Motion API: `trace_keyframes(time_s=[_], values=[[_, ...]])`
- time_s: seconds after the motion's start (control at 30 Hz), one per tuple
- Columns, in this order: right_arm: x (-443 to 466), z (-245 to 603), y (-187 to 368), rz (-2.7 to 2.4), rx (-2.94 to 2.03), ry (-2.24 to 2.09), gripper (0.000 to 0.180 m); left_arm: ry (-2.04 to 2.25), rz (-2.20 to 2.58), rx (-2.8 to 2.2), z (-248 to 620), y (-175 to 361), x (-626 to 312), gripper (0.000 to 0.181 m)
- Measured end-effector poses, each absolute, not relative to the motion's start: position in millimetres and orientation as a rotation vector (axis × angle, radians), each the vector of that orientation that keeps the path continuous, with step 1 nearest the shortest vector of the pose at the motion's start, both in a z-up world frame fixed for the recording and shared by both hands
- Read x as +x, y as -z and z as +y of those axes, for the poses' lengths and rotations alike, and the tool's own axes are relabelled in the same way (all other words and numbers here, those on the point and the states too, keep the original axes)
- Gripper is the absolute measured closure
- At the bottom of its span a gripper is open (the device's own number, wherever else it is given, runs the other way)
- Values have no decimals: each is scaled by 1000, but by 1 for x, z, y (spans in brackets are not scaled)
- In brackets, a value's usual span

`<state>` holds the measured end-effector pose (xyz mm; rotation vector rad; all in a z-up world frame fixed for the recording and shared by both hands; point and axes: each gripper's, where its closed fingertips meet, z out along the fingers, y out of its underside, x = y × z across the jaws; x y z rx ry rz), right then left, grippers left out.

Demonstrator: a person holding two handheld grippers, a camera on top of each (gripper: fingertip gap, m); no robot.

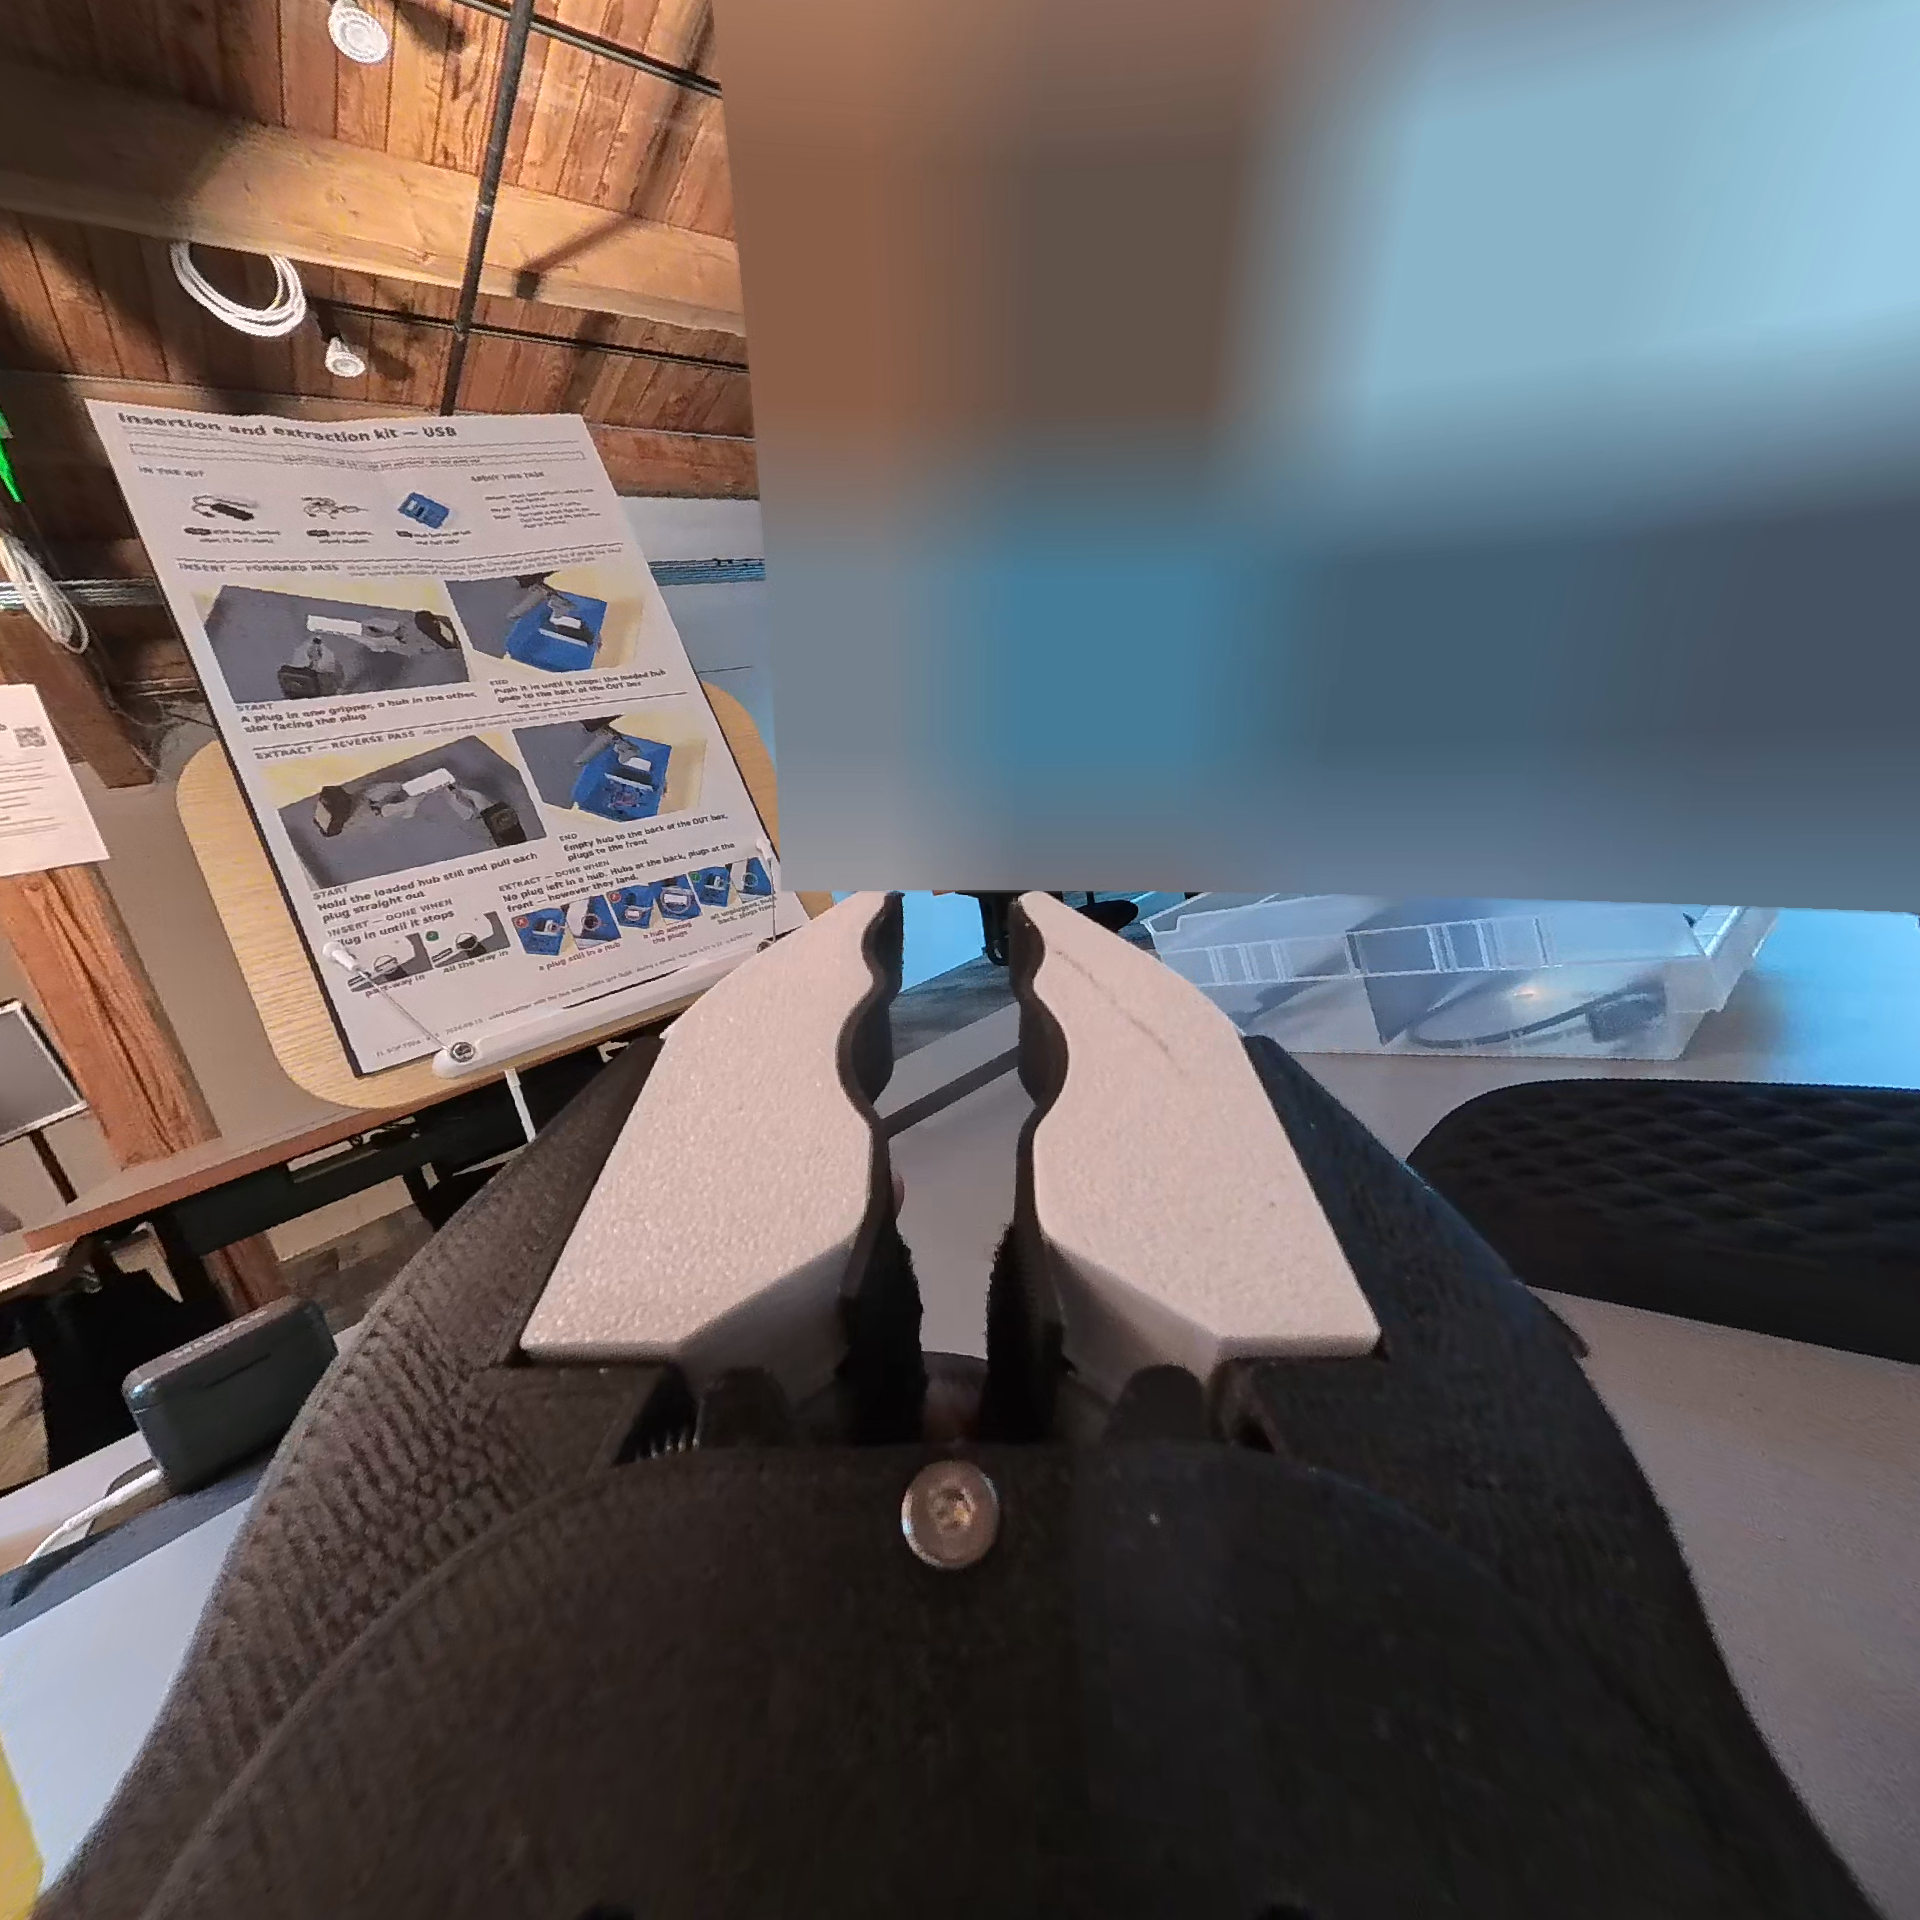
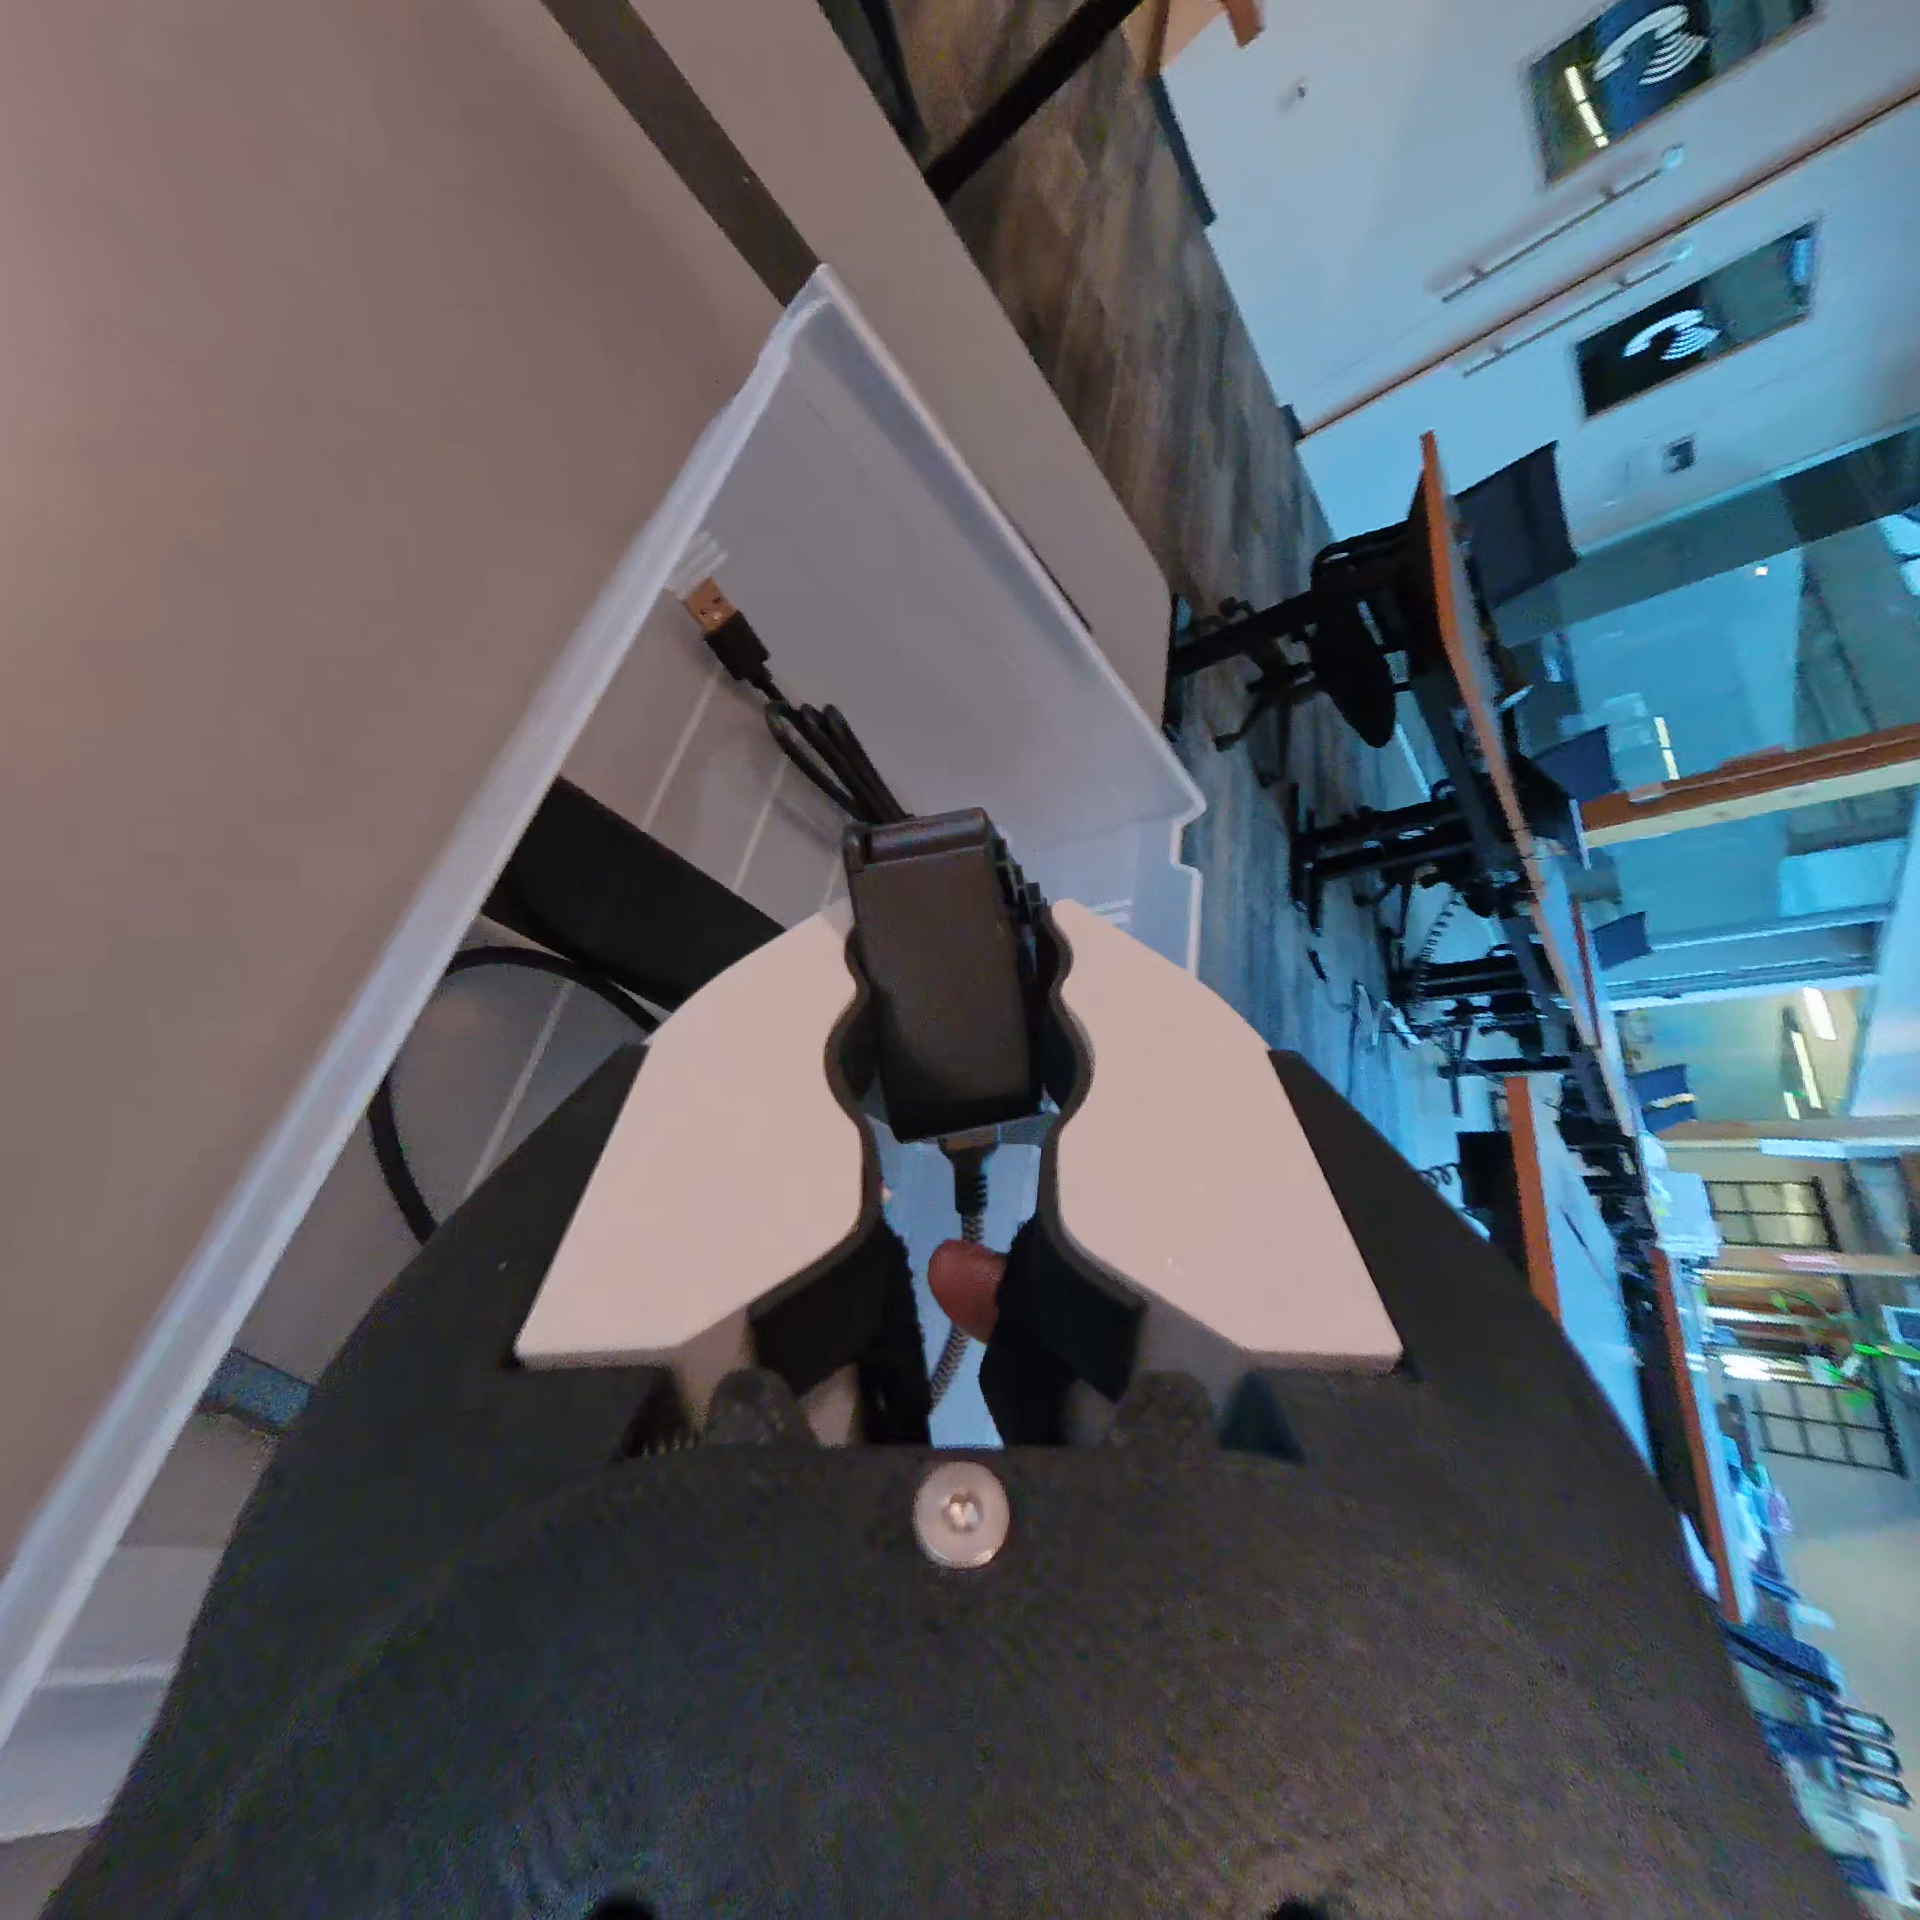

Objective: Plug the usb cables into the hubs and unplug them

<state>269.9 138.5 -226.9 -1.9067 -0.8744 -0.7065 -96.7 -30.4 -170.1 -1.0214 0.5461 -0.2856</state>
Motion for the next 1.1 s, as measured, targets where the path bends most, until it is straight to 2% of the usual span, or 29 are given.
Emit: trace_keyframes(time_s=[0.33,0.57,0.73,0.9,1.1], values=[[247,145,251,-846,-1950,291,137,280,554,-1024,-31,171,-96,161],[228,143,230,-777,-1827,66,135,275,562,-1028,-30,172,-95,161],[234,137,220,-755,-1808,71,133,270,566,-1028,-30,172,-94,161],[222,116,177,-741,-1653,30,131,269,570,-1029,-30,173,-94,160],[199,57,93,-663,-1268,-134,135,247,602,-1028,-32,176,-89,160]])
